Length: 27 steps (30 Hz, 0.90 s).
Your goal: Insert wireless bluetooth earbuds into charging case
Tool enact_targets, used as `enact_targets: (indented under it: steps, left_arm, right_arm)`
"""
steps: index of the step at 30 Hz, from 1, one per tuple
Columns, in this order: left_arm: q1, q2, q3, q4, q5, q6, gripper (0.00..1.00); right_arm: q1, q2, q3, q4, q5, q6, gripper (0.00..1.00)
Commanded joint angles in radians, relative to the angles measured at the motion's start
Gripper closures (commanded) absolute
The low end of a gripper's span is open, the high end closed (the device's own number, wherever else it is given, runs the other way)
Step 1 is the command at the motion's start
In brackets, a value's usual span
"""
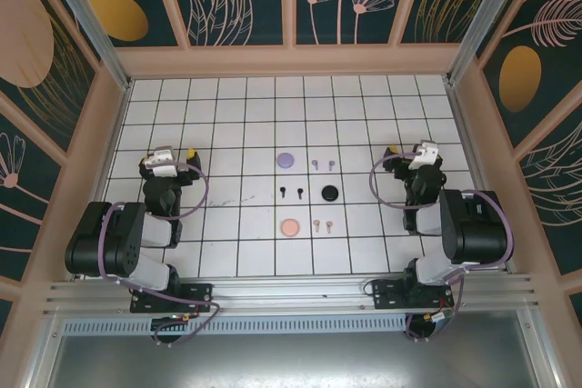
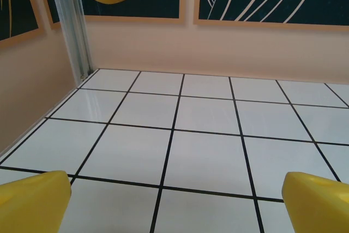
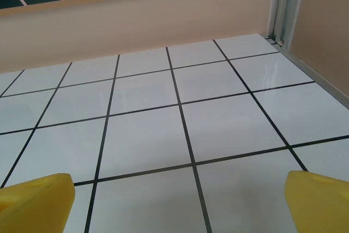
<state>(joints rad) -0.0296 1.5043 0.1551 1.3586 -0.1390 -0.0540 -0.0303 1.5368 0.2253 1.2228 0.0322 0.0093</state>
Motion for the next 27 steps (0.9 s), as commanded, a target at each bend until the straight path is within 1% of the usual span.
enact_targets:
  steps: [1,6,7,9,16,18,22,23,24,25,27]
  left_arm:
    - [-0.003,0.004,0.011,0.032,0.003,0.006,0.01]
    - [-0.003,0.006,0.053,-0.039,0.017,0.014,0.01]
    - [-0.003,0.009,0.055,-0.042,0.015,0.013,0.01]
    - [-0.003,0.011,0.061,-0.053,0.015,0.013,0.01]
    - [0.004,0.016,0.077,-0.074,0.015,0.001,0.01]
    - [0.025,0.018,0.095,-0.109,0.035,-0.019,0.01]
    - [0.028,0.015,0.091,-0.106,0.038,-0.02,0.01]
    - [0.028,0.013,0.088,-0.1,0.039,-0.017,0.01]
    - [0.028,0.005,0.09,-0.107,0.059,-0.009,0.04]
    - [0.027,-0.009,0.099,-0.136,0.08,0.001,0.06]
    - [0.026,-0.055,0.145,-0.251,0.083,0.001,0.07]
  right_arm:
    - [0.005,0.003,0.007,0.027,-0.012,0.009,0.01]
    - [0.004,0.003,0.006,0.027,-0.013,0.009,0.01]
    - [0.003,0.003,0.01,0.024,-0.013,0.004,0.01]
    - [-0.006,0.002,0.013,0.016,-0.057,0.007,0.01]
    - [-0.005,0.003,0.013,0.014,-0.057,0.006,0.01]
    - [-0.005,0.003,0.014,0.014,-0.058,0.007,0.01]
    - [-0.008,0.003,0.014,0.014,-0.06,0.008,0.01]
    - [-0.007,0.002,0.014,0.015,-0.06,0.008,0.01]
    - [-0.007,0.003,0.011,0.017,-0.058,0.006,0.01]
    - [-0.005,-0.001,0.014,0.014,-0.049,0.007,0.01]
    - [-0.001,-0.043,0.028,-0.043,-0.022,0.018,0.01]
